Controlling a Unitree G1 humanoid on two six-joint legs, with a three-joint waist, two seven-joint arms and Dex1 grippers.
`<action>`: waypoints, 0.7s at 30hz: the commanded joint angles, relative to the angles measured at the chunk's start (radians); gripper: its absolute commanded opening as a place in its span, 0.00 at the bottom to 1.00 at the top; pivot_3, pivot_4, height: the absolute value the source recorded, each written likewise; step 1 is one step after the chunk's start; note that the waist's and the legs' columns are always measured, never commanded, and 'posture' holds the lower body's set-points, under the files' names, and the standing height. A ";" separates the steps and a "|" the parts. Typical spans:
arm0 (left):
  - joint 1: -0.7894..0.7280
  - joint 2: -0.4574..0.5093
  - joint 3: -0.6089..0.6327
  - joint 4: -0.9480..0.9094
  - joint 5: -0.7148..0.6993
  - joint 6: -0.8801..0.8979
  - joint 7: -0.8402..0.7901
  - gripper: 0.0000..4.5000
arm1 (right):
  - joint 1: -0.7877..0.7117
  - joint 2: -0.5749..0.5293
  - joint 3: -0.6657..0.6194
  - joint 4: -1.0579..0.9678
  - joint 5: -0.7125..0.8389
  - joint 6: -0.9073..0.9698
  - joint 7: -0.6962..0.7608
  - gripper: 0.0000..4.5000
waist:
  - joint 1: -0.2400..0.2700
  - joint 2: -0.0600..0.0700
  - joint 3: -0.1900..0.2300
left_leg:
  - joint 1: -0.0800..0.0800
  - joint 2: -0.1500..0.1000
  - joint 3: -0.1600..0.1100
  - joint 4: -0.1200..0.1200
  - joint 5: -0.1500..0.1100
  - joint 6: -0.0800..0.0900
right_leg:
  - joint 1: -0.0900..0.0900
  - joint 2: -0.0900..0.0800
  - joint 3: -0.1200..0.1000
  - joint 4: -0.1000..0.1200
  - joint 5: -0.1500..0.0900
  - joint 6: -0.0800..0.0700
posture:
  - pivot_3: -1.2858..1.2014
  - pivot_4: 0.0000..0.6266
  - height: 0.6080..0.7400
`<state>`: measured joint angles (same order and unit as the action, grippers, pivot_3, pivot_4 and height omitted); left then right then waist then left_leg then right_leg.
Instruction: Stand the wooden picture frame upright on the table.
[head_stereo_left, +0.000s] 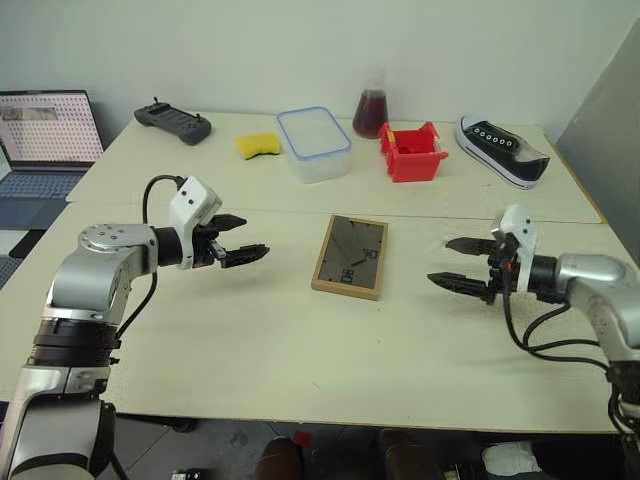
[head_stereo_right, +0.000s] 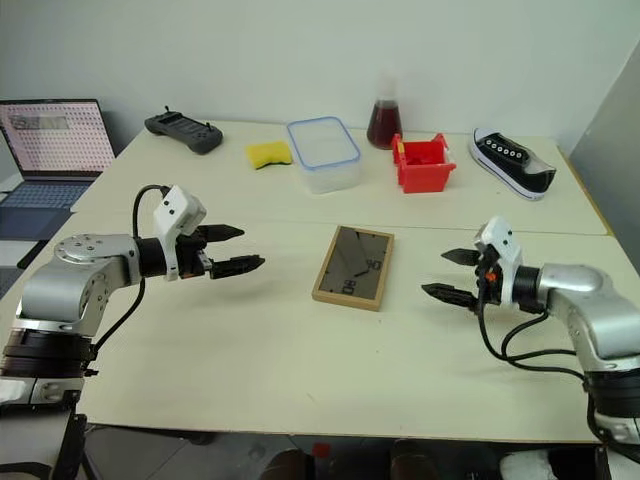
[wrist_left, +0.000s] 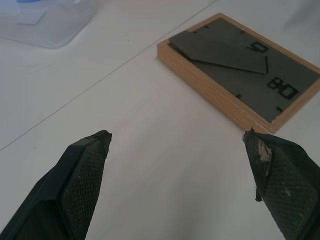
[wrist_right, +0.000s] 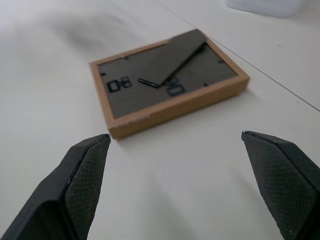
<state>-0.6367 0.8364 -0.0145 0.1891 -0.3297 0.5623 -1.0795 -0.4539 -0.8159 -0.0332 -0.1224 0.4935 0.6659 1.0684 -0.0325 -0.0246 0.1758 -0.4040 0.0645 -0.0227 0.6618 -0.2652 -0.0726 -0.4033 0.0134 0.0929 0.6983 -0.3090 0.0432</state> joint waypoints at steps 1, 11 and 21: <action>-0.036 0.021 -0.006 0.001 0.016 -0.031 -0.039 1.00 | -0.041 -0.003 0.014 0.040 -0.030 -0.040 0.011 1.00 | 0.000 0.000 0.000 | 0.000 0.000 0.000 0.000 0.000 0.000 | 0.000 0.000 0.000 0.000 0.000 0.000 | 0.52 0.24 1.00; -0.119 -0.175 -0.032 0.214 0.147 -0.163 0.188 0.85 | -0.129 0.179 0.058 0.224 -0.200 -0.105 -0.258 0.81 | 0.000 0.000 0.000 | -0.001 0.000 0.000 0.002 0.000 0.000 | -0.001 0.000 0.000 0.002 0.000 0.000 | 0.52 0.24 1.00; -0.234 -0.396 -0.086 0.474 0.271 -0.324 0.353 0.35 | -0.206 0.381 0.137 0.386 -0.350 -0.196 -0.440 0.26 | 0.000 0.000 0.000 | -0.003 0.000 0.000 0.002 0.000 0.000 | -0.003 -0.001 0.000 0.002 0.000 0.000 | 0.52 0.24 1.00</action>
<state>-0.8358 0.4498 -0.1018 0.6412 -0.0784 0.2780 -0.7489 -0.6317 -0.4428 0.1055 0.2544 0.1669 0.5040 0.6575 -0.0323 -0.0248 0.1754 -0.4072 0.0641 -0.0224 0.6636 -0.2649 -0.0730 -0.4067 0.0124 0.0928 0.7007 -0.3088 0.0432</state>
